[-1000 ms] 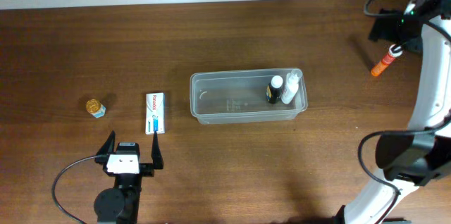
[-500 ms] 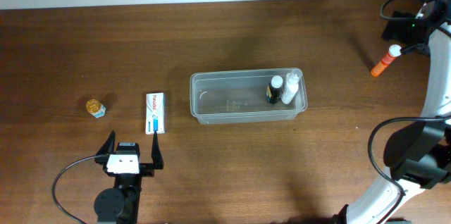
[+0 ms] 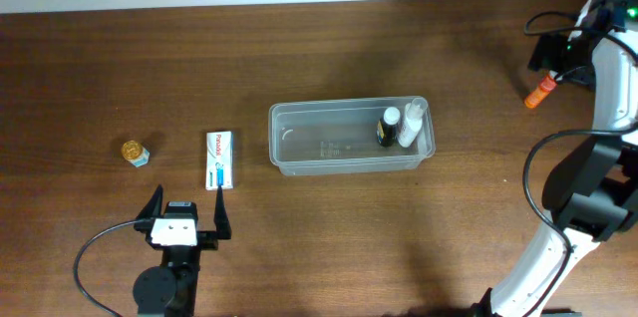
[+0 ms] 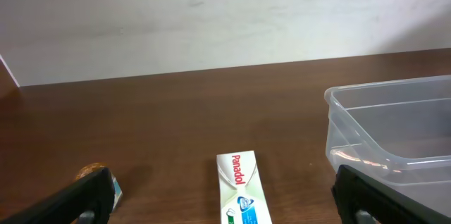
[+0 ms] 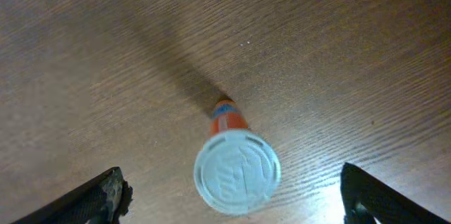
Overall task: Pack container
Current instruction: 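Descend the right gripper onto the orange tube's white cap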
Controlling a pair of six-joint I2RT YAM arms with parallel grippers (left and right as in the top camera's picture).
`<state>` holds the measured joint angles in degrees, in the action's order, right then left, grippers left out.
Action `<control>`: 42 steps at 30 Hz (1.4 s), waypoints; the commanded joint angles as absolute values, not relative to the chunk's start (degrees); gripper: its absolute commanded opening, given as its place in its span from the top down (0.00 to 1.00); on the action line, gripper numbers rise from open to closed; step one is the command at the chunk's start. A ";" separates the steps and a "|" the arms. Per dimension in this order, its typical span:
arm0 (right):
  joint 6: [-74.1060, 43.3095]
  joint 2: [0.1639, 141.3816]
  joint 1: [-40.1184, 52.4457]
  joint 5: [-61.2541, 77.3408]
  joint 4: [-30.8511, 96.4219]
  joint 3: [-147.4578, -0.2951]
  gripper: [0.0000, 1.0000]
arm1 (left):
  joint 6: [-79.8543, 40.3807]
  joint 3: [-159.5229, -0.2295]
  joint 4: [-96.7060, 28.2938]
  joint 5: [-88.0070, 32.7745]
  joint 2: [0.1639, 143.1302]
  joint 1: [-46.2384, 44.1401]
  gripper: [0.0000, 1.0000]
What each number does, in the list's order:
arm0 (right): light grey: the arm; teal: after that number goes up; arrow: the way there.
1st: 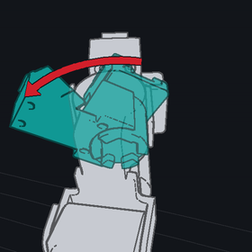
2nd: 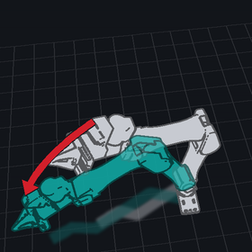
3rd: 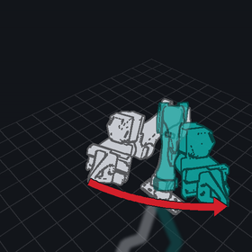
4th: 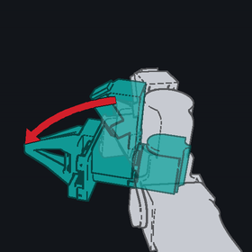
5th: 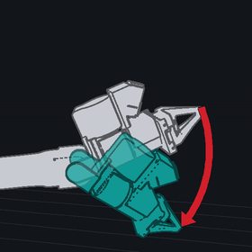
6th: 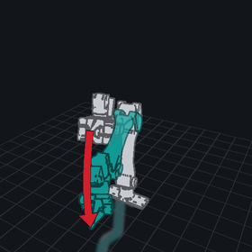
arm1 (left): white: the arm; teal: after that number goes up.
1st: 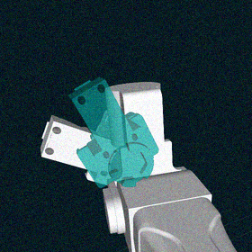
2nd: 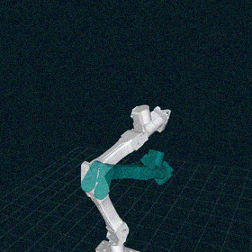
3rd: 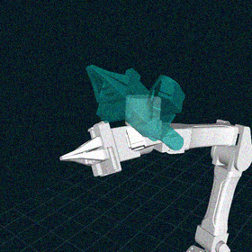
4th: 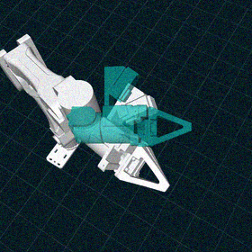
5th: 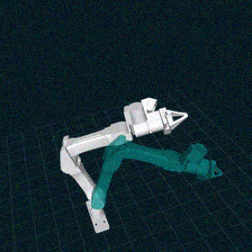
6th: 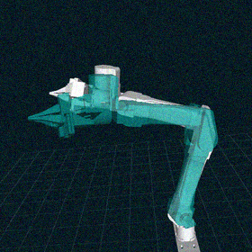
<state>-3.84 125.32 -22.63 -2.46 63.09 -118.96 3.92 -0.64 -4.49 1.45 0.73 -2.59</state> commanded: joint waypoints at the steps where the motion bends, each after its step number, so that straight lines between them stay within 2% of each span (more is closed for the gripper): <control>1: -3.20 126.06 -22.96 -1.91 62.24 -118.69 0.16 | 4.82 -0.54 -4.78 0.82 0.40 -2.35 0.01; 16: -3.20 127.35 -22.96 -1.91 61.63 -118.69 0.39 | 4.82 -0.54 -4.78 0.82 0.40 -2.35 0.01; 26: -3.20 129.08 -22.96 -1.91 61.43 -118.69 0.41 | 4.82 -0.54 -4.75 0.82 0.40 -2.35 0.01; 30: -3.20 129.08 -22.96 -1.91 61.19 -118.69 0.46 | 4.82 -0.54 -4.78 0.82 0.40 -2.35 0.01; 40: -3.20 129.08 -22.96 -1.93 60.40 -118.72 0.47 | 4.82 -0.54 -4.75 0.82 0.40 -2.35 0.01; 42: -3.20 129.05 -23.00 -1.91 60.23 -118.72 0.50 | 4.82 -0.54 -4.75 0.82 0.40 -2.35 0.01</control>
